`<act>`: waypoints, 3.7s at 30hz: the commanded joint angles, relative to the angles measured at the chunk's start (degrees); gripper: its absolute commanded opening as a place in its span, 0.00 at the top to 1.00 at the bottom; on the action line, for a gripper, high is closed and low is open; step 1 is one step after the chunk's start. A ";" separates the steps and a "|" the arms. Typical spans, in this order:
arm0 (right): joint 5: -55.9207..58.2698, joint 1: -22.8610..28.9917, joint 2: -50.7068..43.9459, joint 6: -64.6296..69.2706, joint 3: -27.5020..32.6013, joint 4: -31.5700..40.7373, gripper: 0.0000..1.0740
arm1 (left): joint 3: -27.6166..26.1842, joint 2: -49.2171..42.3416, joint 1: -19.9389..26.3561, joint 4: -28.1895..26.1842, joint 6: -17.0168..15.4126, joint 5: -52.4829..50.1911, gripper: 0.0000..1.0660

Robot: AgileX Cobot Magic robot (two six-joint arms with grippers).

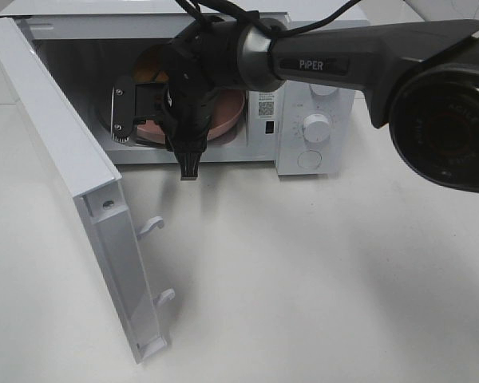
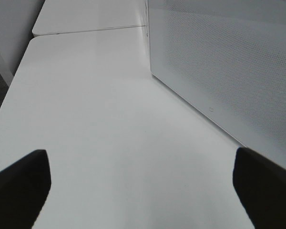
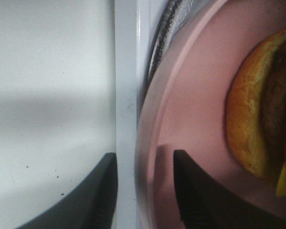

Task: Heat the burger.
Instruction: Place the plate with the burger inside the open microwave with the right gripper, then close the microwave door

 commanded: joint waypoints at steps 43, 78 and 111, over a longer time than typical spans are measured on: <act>-9.40 -0.11 -32.49 1.43 43.14 4.13 0.36 | 0.11 -1.03 -0.34 -0.17 0.06 -0.57 0.10; 0.23 -4.24 -63.20 37.18 68.35 6.59 0.36 | 0.11 -1.03 -0.34 -0.17 0.06 -0.57 0.10; 18.74 -20.80 -85.89 52.25 68.35 8.31 0.36 | 0.11 -1.03 -0.34 -0.17 0.06 -0.57 0.10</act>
